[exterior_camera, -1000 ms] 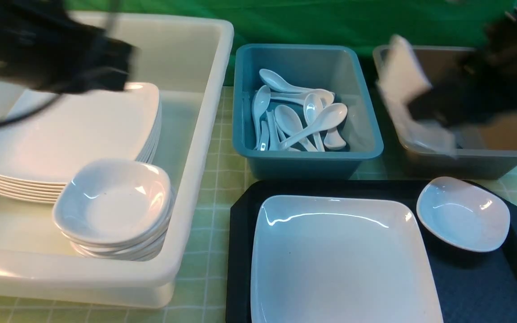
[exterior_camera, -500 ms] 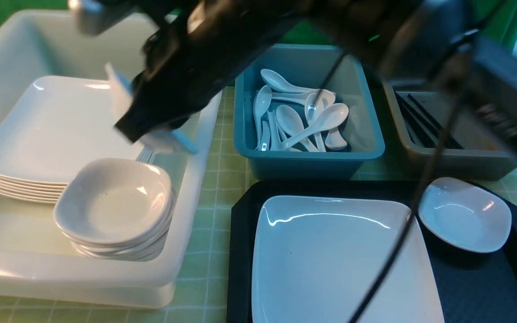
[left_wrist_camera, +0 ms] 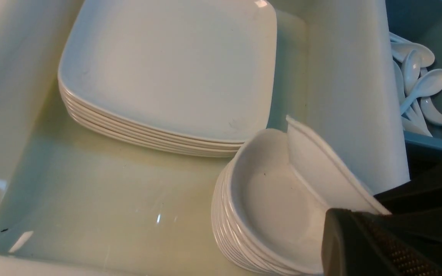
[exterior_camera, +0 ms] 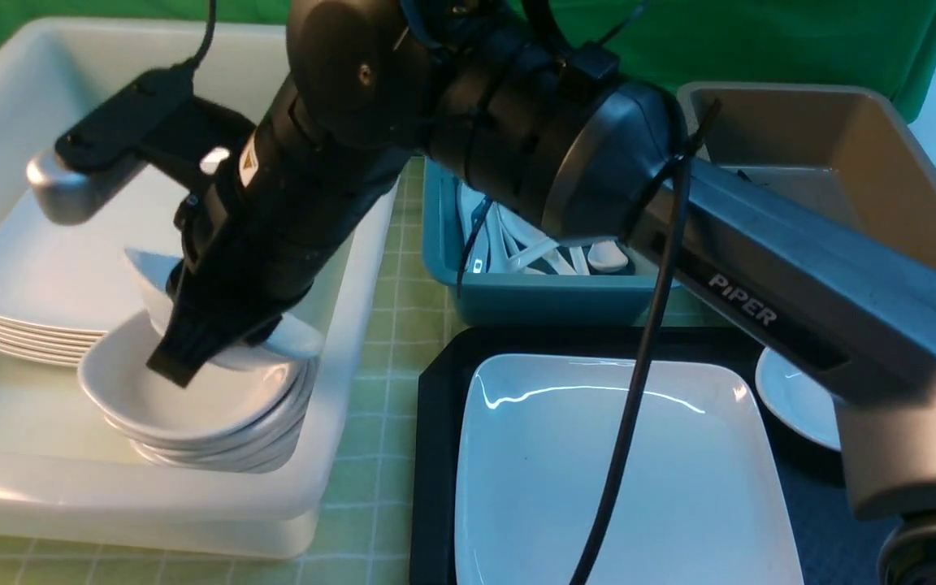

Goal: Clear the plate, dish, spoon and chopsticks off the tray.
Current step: Use the right arm to put the small plate into the large storage box on the left, then use the right arm to grab a small plate from the dinner plate

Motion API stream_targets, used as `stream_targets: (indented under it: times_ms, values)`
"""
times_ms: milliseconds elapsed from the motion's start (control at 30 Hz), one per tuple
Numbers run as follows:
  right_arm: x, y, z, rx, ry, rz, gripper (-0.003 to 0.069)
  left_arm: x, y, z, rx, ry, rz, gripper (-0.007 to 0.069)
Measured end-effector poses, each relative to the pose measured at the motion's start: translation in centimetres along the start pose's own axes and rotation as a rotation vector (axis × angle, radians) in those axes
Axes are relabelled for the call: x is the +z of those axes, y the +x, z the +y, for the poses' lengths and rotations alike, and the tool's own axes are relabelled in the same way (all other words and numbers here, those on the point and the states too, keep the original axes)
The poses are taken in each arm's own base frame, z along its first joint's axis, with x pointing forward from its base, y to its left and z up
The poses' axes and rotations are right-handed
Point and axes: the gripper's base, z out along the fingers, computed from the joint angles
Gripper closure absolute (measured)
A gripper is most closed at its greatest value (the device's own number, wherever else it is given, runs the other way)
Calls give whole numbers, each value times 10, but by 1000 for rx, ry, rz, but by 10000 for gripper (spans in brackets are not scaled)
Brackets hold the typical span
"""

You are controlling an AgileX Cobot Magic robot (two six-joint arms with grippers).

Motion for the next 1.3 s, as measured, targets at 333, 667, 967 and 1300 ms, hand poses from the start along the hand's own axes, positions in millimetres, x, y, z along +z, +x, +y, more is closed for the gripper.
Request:
stream_targets:
  times_ms: [333, 667, 967, 1300]
  values:
    - [10, 4, 6, -7, -17, 43, 327, 0, 0, 0, 0, 0, 0, 639]
    - [-54, -13, 6, 39, 147, -39, 377, 1, 2, -6, 31, 41, 23, 639]
    - [-180, 52, -48, 234, 468, -20, 634, -1, 18, -66, 271, 457, 96, 639]
    - [-178, 251, -104, 632, 570, 317, 266, 64, 46, -152, 515, 669, 244, 639]
